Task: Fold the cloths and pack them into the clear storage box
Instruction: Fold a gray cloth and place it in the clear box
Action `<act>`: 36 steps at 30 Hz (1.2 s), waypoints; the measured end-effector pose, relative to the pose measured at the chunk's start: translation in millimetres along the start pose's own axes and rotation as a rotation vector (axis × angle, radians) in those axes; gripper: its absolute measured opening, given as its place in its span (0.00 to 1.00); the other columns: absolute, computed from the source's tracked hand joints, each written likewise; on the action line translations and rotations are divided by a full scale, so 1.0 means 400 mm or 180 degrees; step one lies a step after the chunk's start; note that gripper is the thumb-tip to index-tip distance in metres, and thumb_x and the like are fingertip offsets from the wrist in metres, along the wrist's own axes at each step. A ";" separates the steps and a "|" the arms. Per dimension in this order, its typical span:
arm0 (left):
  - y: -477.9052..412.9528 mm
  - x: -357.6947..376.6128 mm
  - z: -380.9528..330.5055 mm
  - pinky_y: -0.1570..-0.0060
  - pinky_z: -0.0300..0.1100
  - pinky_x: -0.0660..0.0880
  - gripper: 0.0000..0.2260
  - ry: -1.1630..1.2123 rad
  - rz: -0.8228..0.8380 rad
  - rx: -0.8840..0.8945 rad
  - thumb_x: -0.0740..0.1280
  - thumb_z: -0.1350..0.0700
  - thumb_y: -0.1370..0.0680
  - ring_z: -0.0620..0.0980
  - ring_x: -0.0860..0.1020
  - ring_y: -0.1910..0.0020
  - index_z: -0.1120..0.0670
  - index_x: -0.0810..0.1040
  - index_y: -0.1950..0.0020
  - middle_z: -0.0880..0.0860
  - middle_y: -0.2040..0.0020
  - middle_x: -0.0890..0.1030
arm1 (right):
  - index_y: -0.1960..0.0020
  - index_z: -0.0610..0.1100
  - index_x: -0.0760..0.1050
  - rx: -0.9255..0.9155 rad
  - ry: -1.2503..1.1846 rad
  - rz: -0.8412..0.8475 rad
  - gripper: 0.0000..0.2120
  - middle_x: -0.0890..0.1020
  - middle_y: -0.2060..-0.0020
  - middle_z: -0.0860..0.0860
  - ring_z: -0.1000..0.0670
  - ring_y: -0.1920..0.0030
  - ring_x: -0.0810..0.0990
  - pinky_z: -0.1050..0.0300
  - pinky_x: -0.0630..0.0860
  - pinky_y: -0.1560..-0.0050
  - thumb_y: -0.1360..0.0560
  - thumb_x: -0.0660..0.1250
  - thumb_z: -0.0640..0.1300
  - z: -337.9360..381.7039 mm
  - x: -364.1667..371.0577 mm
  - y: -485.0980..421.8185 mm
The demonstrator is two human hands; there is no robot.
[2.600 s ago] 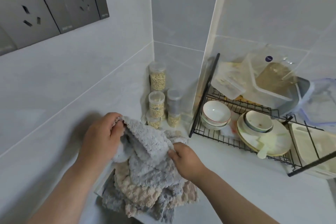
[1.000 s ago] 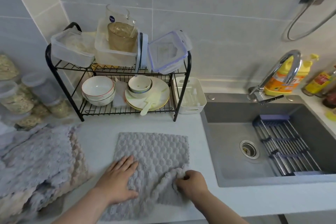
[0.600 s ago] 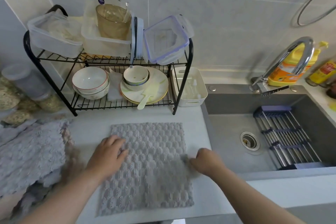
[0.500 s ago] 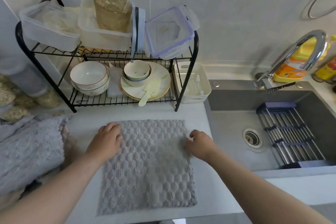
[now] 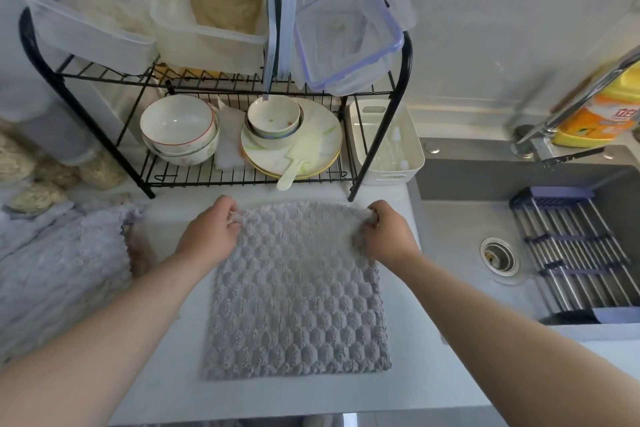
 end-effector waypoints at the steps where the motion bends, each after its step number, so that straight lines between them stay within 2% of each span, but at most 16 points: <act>1: 0.027 -0.006 -0.002 0.57 0.49 0.75 0.04 0.0202 0.0022 -0.0019 0.63 0.58 0.21 0.53 0.78 0.56 0.51 0.70 0.49 0.50 0.53 0.76 | 0.55 0.45 0.71 -0.0043 -0.0163 -0.0001 0.04 0.79 0.65 0.48 0.45 0.67 0.75 0.56 0.72 0.69 0.27 0.59 0.38 0.001 -0.008 0.023; 4: 0.137 -0.011 -0.017 0.63 0.46 0.72 0.08 0.0354 0.0174 0.0073 0.64 0.63 0.23 0.53 0.77 0.59 0.51 0.71 0.57 0.51 0.56 0.76 | 0.60 0.46 0.73 -0.0300 -0.0368 0.0012 0.08 0.79 0.65 0.49 0.49 0.68 0.74 0.61 0.70 0.71 0.25 0.62 0.36 -0.010 -0.019 0.112; 7: 0.258 0.010 -0.008 0.66 0.42 0.70 0.12 0.0032 0.0417 0.0160 0.65 0.64 0.25 0.49 0.76 0.65 0.47 0.68 0.59 0.47 0.59 0.74 | 0.61 0.49 0.73 -0.0491 -0.0226 0.0152 0.12 0.78 0.58 0.52 0.57 0.62 0.76 0.72 0.69 0.66 0.28 0.63 0.32 -0.053 0.006 0.217; 9: 0.321 0.043 0.020 0.70 0.38 0.63 0.13 -0.0282 0.0688 0.0186 0.64 0.62 0.25 0.43 0.68 0.73 0.45 0.66 0.60 0.47 0.62 0.72 | 0.61 0.53 0.72 -0.0649 0.0020 0.0411 0.17 0.77 0.56 0.56 0.60 0.57 0.76 0.73 0.69 0.61 0.32 0.62 0.30 -0.086 0.040 0.278; 11: 0.363 0.079 0.045 0.69 0.40 0.63 0.11 -0.0497 0.1030 0.0253 0.61 0.61 0.25 0.45 0.66 0.72 0.46 0.64 0.60 0.48 0.62 0.71 | 0.60 0.52 0.73 -0.0843 0.0379 0.0696 0.15 0.75 0.55 0.57 0.60 0.56 0.75 0.70 0.72 0.57 0.34 0.62 0.31 -0.118 0.075 0.319; 14: 0.389 0.102 0.070 0.67 0.43 0.62 0.10 -0.0796 0.1193 0.0411 0.59 0.61 0.27 0.50 0.70 0.66 0.48 0.60 0.60 0.50 0.58 0.71 | 0.55 0.47 0.75 -0.1091 0.0945 0.0917 0.11 0.73 0.52 0.57 0.53 0.55 0.76 0.64 0.74 0.54 0.34 0.61 0.37 -0.140 0.098 0.348; 17: 0.394 0.103 0.069 0.69 0.39 0.58 0.08 -0.0973 0.1149 0.0523 0.58 0.62 0.27 0.50 0.75 0.56 0.50 0.61 0.61 0.50 0.42 0.75 | 0.53 0.46 0.76 -0.1305 0.1278 0.1079 0.11 0.74 0.48 0.54 0.49 0.51 0.78 0.61 0.72 0.52 0.33 0.62 0.39 -0.134 0.113 0.359; 20: 0.399 0.108 0.061 0.63 0.36 0.65 0.09 -0.1029 0.1246 0.0535 0.58 0.62 0.26 0.48 0.76 0.47 0.51 0.61 0.62 0.47 0.34 0.73 | 0.52 0.45 0.77 -0.1456 0.1534 0.1143 0.09 0.74 0.45 0.52 0.49 0.49 0.77 0.63 0.69 0.53 0.31 0.63 0.40 -0.130 0.121 0.365; 22: 0.405 0.114 0.065 0.49 0.40 0.71 0.09 -0.0948 0.1296 0.0539 0.58 0.62 0.26 0.45 0.72 0.35 0.50 0.60 0.63 0.43 0.27 0.67 | 0.52 0.44 0.76 -0.1522 0.1569 0.1142 0.09 0.74 0.43 0.51 0.48 0.48 0.77 0.64 0.68 0.53 0.31 0.61 0.41 -0.127 0.121 0.370; 23: 0.413 0.117 0.067 0.45 0.40 0.71 0.09 -0.0926 0.1314 0.0577 0.58 0.61 0.27 0.44 0.67 0.30 0.51 0.60 0.62 0.42 0.24 0.62 | 0.53 0.43 0.76 -0.1549 0.1574 0.1133 0.08 0.73 0.43 0.51 0.47 0.48 0.77 0.63 0.68 0.52 0.30 0.61 0.41 -0.127 0.120 0.374; 27: 0.442 0.139 0.067 0.36 0.31 0.58 0.09 -0.0984 0.1336 0.0814 0.56 0.60 0.24 0.44 0.52 0.22 0.48 0.62 0.61 0.45 0.21 0.54 | 0.52 0.42 0.75 -0.1642 0.1577 0.1132 0.09 0.71 0.40 0.51 0.49 0.42 0.74 0.62 0.69 0.46 0.28 0.61 0.44 -0.137 0.130 0.392; 30: 0.458 0.141 0.061 0.28 0.34 0.48 0.06 -0.0944 0.1230 0.0884 0.57 0.56 0.23 0.45 0.48 0.22 0.48 0.68 0.60 0.44 0.22 0.53 | 0.52 0.43 0.74 -0.1677 0.1536 0.1158 0.09 0.70 0.40 0.51 0.50 0.38 0.72 0.63 0.69 0.43 0.28 0.60 0.46 -0.136 0.130 0.400; 31: 0.461 0.139 0.066 0.27 0.37 0.48 0.08 -0.0983 0.1192 0.0850 0.58 0.52 0.24 0.46 0.50 0.22 0.47 0.66 0.64 0.43 0.23 0.56 | 0.54 0.45 0.73 -0.1654 0.1538 0.1211 0.08 0.70 0.40 0.51 0.51 0.38 0.72 0.64 0.68 0.43 0.28 0.60 0.48 -0.135 0.130 0.403; 33: 0.456 0.110 0.049 0.29 0.42 0.56 0.13 -0.1122 0.0850 0.0951 0.60 0.44 0.27 0.52 0.66 0.27 0.45 0.63 0.69 0.45 0.31 0.72 | 0.58 0.51 0.70 -0.1440 0.1302 0.1211 0.07 0.71 0.42 0.52 0.52 0.42 0.74 0.65 0.70 0.44 0.28 0.61 0.54 -0.127 0.120 0.405; 35: 0.439 0.059 -0.005 0.39 0.44 0.67 0.09 -0.0983 0.0275 0.1216 0.60 0.43 0.27 0.51 0.75 0.41 0.44 0.73 0.65 0.46 0.45 0.78 | 0.56 0.56 0.70 -0.0857 0.0601 0.0713 0.03 0.73 0.43 0.53 0.54 0.50 0.78 0.63 0.73 0.48 0.26 0.63 0.54 -0.125 0.077 0.383; 36: 0.429 0.055 -0.035 0.39 0.45 0.70 0.12 -0.0990 0.0204 0.1318 0.59 0.42 0.27 0.49 0.74 0.41 0.46 0.79 0.58 0.46 0.45 0.77 | 0.51 0.55 0.72 -0.0468 0.0306 0.0415 0.04 0.75 0.44 0.52 0.54 0.52 0.78 0.62 0.74 0.50 0.25 0.64 0.51 -0.135 0.053 0.365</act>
Point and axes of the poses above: each hand's wrist, its own y-axis away from the middle knuckle, its own x-axis out of the palm, z = x × y, the point moved 10 cm from there along -y, towards the middle knuckle
